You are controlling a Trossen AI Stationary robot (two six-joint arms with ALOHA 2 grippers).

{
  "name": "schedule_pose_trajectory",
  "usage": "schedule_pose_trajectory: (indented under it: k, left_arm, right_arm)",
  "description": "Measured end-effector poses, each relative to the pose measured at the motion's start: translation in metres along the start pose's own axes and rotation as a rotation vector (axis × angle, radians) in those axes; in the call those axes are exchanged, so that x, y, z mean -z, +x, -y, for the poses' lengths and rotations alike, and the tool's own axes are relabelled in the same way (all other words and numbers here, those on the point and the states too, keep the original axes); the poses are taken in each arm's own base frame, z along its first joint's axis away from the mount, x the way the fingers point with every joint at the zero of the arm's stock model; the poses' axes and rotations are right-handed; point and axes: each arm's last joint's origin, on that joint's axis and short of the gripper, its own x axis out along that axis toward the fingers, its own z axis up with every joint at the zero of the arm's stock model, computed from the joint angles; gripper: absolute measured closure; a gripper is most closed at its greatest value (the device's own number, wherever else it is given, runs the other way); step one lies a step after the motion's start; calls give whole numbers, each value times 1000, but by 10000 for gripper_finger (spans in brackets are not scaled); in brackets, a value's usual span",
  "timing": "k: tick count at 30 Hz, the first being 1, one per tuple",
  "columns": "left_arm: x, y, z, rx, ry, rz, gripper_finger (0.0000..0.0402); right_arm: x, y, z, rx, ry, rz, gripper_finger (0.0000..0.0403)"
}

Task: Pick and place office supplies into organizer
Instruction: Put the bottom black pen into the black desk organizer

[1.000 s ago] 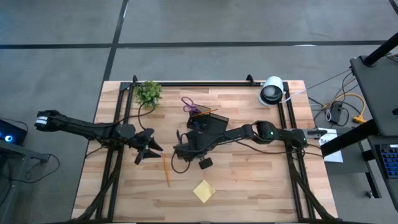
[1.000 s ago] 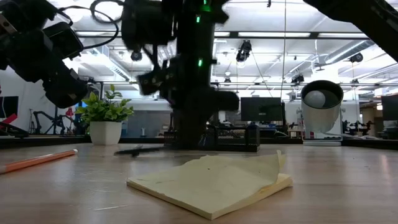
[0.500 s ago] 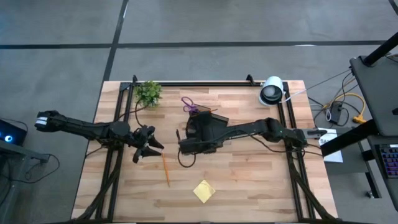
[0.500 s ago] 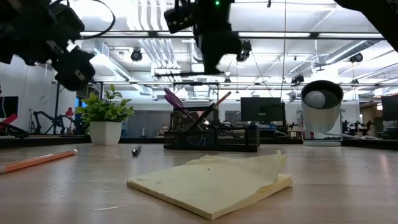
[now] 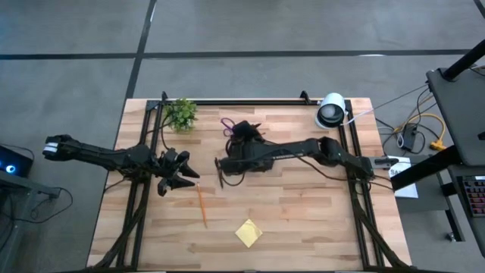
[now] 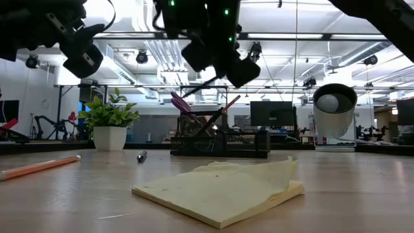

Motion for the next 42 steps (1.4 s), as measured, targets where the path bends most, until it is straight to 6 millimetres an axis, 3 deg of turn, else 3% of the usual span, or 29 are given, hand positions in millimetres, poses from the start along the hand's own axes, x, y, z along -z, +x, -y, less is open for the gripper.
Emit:
schedule_pose_trajectory:
  k: [4, 7, 14, 18, 25, 34, 42]
  left_arm:
    - [2, 0, -1, -4, -1, -5, 236]
    - [3, 0, -2, -8, -2, -13, 236]
    - [6, 1, -4, -33, -5, -23, 236]
    - [7, 3, -6, -52, -6, -30, 236]
    - [10, 6, -10, -89, -5, -53, 236]
    - [15, 10, -14, -116, -13, -91, 236]
    - [17, 12, -16, -126, -18, -107, 236]
  right_arm:
    - [0, 1, -5, -3, -30, -7, 390]
    - [5, -9, -7, 9, -42, 9, 390]
    - [34, -30, -11, 41, -63, 35, 384]
    - [48, -16, -16, 16, -109, -5, 382]
    - [51, 17, -21, -42, -163, -79, 380]
    - [50, 18, -22, -84, -163, -65, 379]
    - [28, 22, -19, -81, -157, -57, 379]
